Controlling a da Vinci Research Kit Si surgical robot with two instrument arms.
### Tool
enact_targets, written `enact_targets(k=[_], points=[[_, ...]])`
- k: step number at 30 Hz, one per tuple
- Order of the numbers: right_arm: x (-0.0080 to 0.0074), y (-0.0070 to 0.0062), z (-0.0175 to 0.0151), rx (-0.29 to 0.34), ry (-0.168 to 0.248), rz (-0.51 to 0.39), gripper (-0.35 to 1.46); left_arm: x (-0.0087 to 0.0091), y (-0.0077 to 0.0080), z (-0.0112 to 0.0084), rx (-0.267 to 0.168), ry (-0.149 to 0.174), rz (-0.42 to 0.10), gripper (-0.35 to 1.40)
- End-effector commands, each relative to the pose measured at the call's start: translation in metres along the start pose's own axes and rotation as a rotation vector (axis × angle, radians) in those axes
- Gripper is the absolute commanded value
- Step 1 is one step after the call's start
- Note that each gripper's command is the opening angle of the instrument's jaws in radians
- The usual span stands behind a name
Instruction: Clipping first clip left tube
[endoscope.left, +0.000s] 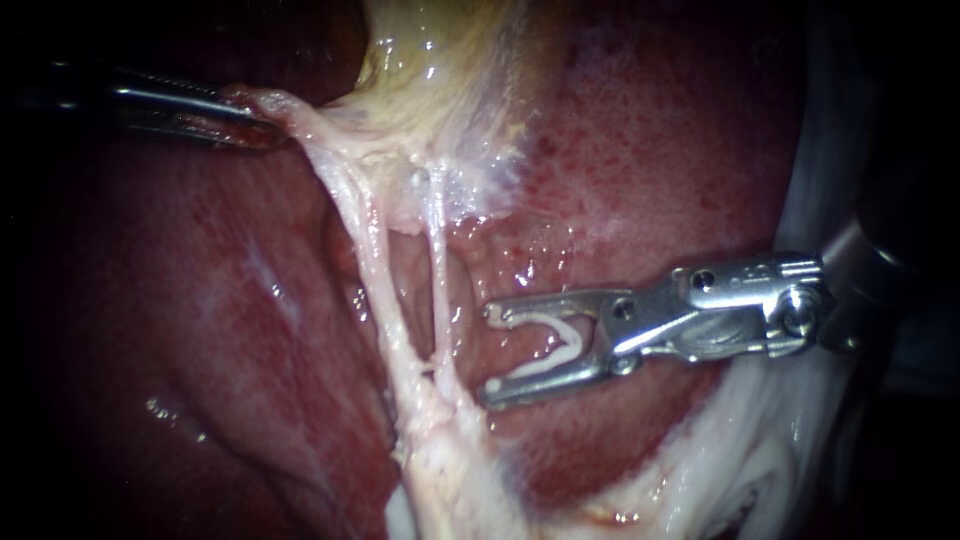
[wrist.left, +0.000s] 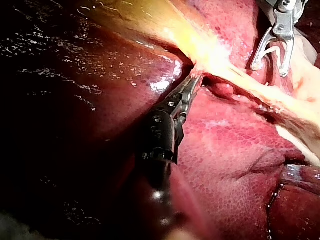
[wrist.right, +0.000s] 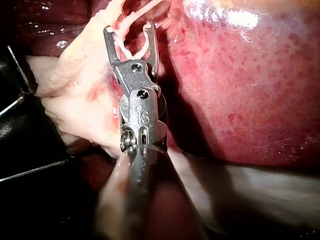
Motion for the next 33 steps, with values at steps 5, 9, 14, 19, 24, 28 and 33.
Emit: enact_targets(k=[5, 9, 14, 19, 24, 28, 33], points=[[0.0011, -0.0006, 0.0014, 0.000, 0.003, 0.006, 0.45, 0.0000, 0.0000, 0.0000, 0.000, 0.000, 0.000, -0.35], [0.0014, -0.0005, 0.0024, -0.004, 0.004, 0.018, 0.46, 0.0000, 0.0000, 0.0000, 0.000, 0.000, 0.000, -0.35], [0.0012, -0.0001, 0.0031, -0.007, 0.004, 0.040, 0.46, 0.0000, 0.0000, 0.0000, 0.000, 0.000, 0.000, -0.35], [0.0004, 0.0003, 0.0040, -0.011, 0.005, 0.064, 0.46, -0.0001, 0.0000, 0.0001, 0.001, 0.000, 0.000, -0.35], [-0.0012, 0.0008, 0.0049, -0.017, -0.007, 0.078, 0.48, -0.0001, 0.0000, 0.0001, 0.001, 0.000, 0.000, -0.35], [-0.0021, 0.0012, 0.0054, -0.020, -0.011, 0.079, 0.48, -0.0001, 0.0001, 0.0001, 0.001, 0.000, 0.000, -0.35], [-0.0023, 0.0016, 0.0060, -0.023, -0.012, 0.083, 0.48, -0.0001, 0.0001, 0.0002, 0.001, 0.000, 0.000, -0.35]])
